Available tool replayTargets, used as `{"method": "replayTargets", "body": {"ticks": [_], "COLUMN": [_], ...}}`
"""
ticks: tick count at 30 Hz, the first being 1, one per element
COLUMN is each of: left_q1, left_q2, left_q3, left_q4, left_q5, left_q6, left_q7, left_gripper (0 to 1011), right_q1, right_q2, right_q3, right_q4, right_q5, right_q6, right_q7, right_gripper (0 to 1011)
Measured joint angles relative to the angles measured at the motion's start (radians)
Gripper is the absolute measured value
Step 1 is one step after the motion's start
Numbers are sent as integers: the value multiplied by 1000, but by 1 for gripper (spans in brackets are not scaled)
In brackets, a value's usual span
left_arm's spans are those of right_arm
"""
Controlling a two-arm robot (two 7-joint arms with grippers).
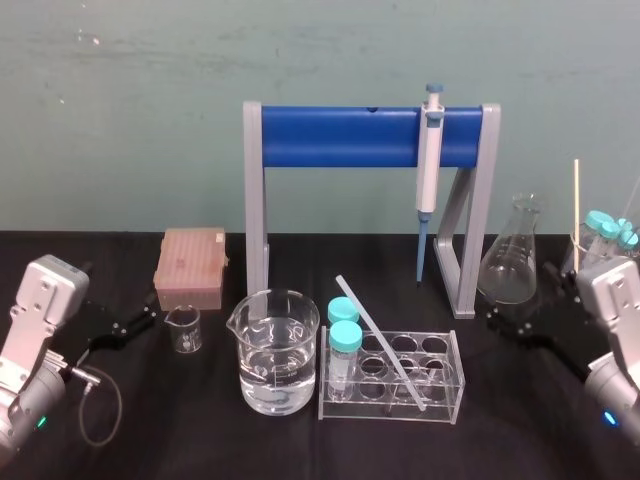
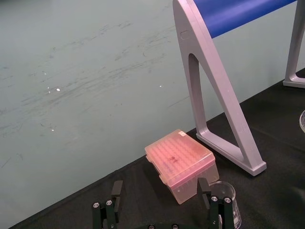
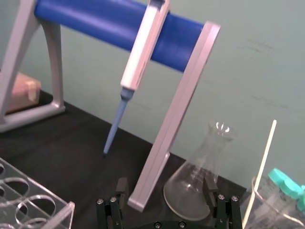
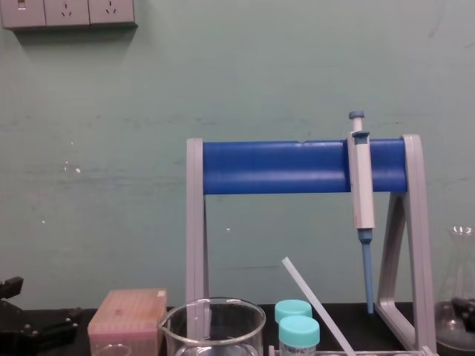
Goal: Pick up the stirring rod with one hand, then place it down.
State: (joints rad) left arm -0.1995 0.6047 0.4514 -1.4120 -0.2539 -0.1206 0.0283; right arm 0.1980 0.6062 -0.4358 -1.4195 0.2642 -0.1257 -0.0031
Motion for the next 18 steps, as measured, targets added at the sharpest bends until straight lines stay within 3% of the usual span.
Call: {"method": "replayTargets", "body": {"ticks": [4, 7, 12, 18], "left_q1": [0, 0, 0, 0], "left_q2": [0, 0, 0, 0], "left_q3": [0, 0, 0, 0], "left_q4": [0, 0, 0, 0], "left_q5": [0, 0, 0, 0], "left_q6": [0, 0, 0, 0], "left_q7": [0, 0, 0, 0], "left_gripper": [1000, 1000, 1000, 1000], "right_q1": [0, -1, 19, 78], "right_q2": [4, 6, 7, -9], "right_q3": [25, 50, 74, 64], "right_q4": [-22, -53, -105, -132], "right_q5": [38, 100, 235, 327], "right_q6": [1, 24, 104, 192], "right_q7": [46, 105, 256, 417], "right_gripper": [1003, 1003, 1003, 1003]}}
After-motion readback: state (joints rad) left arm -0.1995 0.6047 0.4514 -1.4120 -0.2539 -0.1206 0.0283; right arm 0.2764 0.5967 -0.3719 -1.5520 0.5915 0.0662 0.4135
